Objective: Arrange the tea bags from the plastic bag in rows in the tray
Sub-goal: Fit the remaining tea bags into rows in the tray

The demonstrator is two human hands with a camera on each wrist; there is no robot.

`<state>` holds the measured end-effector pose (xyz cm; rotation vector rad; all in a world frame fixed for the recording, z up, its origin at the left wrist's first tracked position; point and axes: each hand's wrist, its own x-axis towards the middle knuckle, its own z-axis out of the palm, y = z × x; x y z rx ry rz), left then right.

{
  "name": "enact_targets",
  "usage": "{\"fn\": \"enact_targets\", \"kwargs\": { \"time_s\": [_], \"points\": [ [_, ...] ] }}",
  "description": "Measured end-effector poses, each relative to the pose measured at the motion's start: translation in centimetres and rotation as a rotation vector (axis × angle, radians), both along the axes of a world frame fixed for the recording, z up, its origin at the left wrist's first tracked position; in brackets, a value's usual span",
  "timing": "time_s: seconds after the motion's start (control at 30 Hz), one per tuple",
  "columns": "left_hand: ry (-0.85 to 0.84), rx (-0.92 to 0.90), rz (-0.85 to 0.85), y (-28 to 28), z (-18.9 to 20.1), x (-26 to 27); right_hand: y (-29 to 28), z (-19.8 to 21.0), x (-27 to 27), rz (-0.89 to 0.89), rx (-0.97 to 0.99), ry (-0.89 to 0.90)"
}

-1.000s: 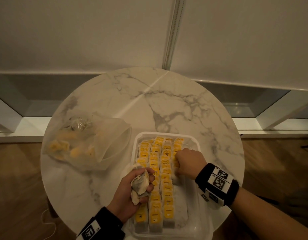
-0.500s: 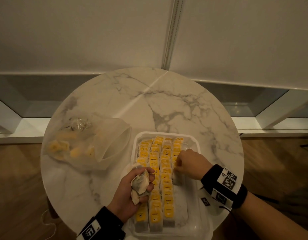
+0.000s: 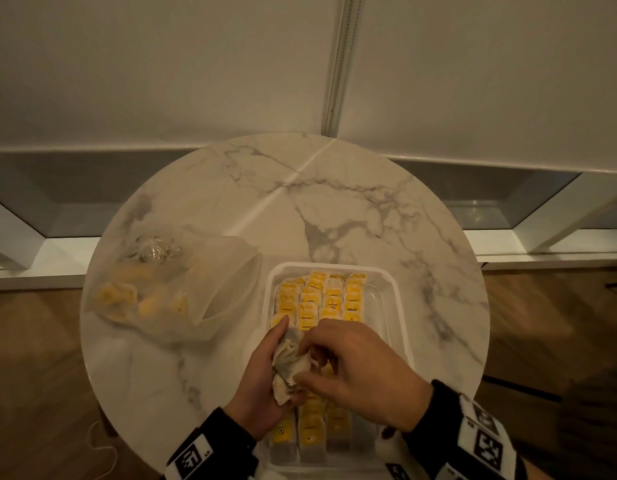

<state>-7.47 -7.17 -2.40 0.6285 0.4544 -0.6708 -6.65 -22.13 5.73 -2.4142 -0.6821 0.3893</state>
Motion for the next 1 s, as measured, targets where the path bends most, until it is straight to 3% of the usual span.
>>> {"fn": "enact_targets", "kwargs": {
  "time_s": [0.1, 0.27, 0.63, 0.8, 1.0],
  "points": [
    [0.037, -0.011, 0.050, -0.2, -0.2, 0.1, 0.6, -0.8, -0.6, 0.017, -0.172, -0.073],
    [0.045, 0.001, -0.062, -0.7, 0.0, 0.3, 0.4, -1.7, -0.4, 0.004, -0.203, -0.133],
    [-0.051, 0.130, -0.083, -0.8, 0.8, 0.0, -1.5, -1.1, 0.6, -0.207, 0.163, -0.030],
    [-0.098, 0.157, -0.069, -0.8, 1.0, -0.1, -2.7, -1.1, 1.3, -0.266, 0.229, 0.117],
    [-0.326, 0.256, -0.100, -0.4, 0.8, -0.3, -3.6, -0.7, 1.5, -0.262, 0.256, 0.251]
  ]
}}
